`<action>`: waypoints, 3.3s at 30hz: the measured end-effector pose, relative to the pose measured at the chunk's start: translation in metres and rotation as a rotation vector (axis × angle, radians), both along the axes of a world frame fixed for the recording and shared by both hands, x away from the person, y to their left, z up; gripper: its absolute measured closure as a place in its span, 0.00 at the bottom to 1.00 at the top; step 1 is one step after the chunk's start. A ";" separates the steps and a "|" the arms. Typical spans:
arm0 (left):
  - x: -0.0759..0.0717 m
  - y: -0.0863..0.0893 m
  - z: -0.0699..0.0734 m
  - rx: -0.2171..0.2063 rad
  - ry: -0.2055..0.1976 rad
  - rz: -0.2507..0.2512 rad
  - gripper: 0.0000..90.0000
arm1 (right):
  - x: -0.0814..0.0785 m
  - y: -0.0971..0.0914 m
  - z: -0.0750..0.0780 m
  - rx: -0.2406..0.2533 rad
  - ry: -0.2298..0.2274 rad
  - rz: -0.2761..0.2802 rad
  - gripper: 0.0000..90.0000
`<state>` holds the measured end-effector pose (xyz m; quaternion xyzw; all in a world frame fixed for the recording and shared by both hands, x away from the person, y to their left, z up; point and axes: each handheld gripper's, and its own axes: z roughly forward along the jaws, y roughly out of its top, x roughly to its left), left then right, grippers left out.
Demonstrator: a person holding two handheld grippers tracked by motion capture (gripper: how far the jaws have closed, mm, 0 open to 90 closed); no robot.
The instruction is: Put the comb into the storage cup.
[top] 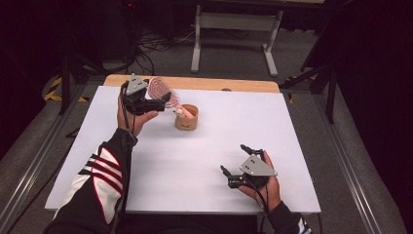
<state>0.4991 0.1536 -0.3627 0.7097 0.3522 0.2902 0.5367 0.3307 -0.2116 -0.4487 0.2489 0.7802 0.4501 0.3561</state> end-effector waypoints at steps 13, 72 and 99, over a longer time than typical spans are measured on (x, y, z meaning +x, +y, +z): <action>-0.009 0.003 0.000 0.058 -0.024 -0.012 0.10 | 0.000 -0.001 0.001 0.007 -0.006 -0.005 0.09; -0.091 0.022 -0.020 0.144 -0.137 -0.149 0.11 | 0.000 -0.005 0.007 0.033 -0.029 -0.038 0.09; -0.132 0.026 -0.040 0.176 -0.138 -0.243 0.09 | 0.000 -0.004 0.008 0.030 -0.025 -0.034 0.09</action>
